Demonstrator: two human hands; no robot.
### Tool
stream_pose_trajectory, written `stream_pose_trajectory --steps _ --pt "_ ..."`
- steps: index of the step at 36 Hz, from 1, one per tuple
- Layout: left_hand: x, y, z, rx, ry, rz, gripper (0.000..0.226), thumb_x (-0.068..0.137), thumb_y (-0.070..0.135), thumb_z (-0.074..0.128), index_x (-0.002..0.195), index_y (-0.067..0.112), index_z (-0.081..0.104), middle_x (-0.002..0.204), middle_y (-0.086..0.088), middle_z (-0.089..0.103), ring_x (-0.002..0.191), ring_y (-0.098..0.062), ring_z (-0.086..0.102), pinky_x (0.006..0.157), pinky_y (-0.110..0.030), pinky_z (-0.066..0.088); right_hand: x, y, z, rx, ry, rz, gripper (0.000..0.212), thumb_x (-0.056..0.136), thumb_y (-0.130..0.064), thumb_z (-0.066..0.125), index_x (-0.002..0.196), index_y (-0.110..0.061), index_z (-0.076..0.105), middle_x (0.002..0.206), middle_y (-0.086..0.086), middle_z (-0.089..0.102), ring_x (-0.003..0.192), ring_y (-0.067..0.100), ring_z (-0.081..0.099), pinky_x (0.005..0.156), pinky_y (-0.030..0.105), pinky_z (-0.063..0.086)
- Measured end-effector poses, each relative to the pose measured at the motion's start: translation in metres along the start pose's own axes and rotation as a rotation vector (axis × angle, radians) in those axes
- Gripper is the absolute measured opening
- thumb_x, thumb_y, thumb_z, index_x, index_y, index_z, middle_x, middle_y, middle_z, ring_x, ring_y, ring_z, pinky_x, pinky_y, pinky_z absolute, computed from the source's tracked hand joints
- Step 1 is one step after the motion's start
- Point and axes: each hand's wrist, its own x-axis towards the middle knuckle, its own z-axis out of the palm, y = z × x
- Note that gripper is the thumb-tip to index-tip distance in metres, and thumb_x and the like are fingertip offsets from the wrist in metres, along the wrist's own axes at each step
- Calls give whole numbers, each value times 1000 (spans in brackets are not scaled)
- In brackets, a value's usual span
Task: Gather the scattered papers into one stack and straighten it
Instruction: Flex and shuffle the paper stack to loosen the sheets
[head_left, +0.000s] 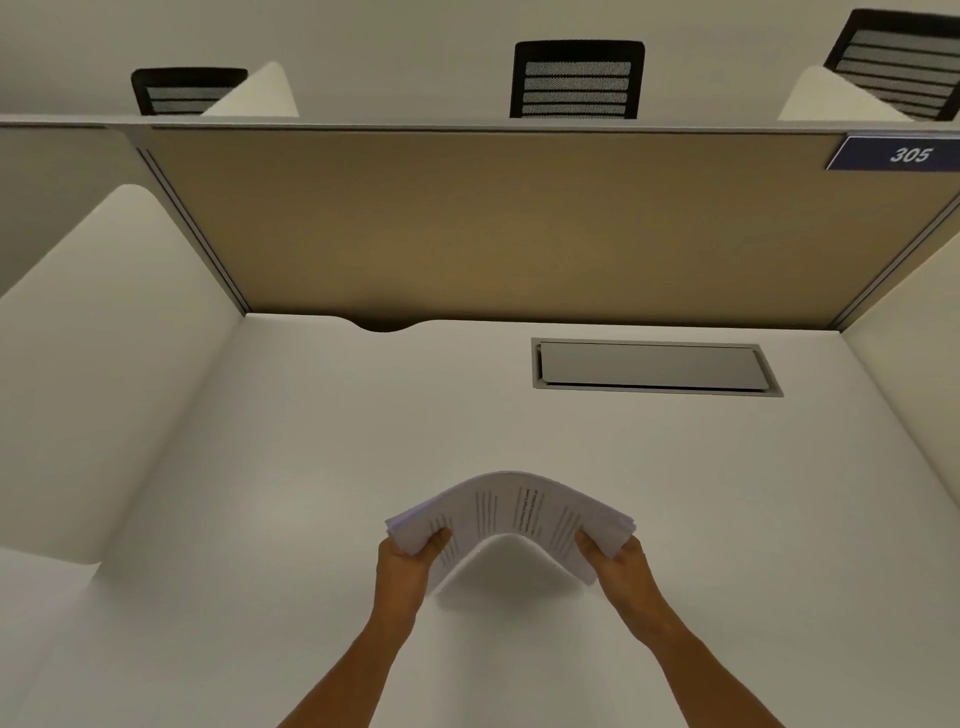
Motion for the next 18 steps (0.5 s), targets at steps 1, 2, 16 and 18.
stream_pose_trajectory --steps 1,2,16,18 --pt "-1 -3 1 9 -5 -18 28 81 16 78 105 25 67 88 7 75 81 -14 71 53 -17 57 -1 3 1 -10 -14 10 25 97 -22 65 111 -42 66 109 -6 73 107 13 67 83 24 55" --pt "-2 -6 2 12 -11 -29 30 81 15 77 108 24 65 90 6 74 84 -14 70 55 -17 57 -2 5 2 -20 -20 18 27 97 -22 64 112 -44 65 110 -11 73 109 9 66 81 20 54" --pt "1 -11 1 -38 -2 -7 26 80 9 78 87 34 75 81 9 78 76 -7 73 58 -15 57 7 -1 0 -73 -14 -32 32 100 -20 59 115 -48 60 117 -9 68 110 5 64 92 29 53" --pt "1 -15 1 -19 -20 -29 27 81 11 78 100 28 70 86 8 76 82 -9 72 59 -16 58 6 2 1 -95 -30 -5 32 100 -21 59 114 -50 58 116 -11 67 110 4 63 88 24 52"
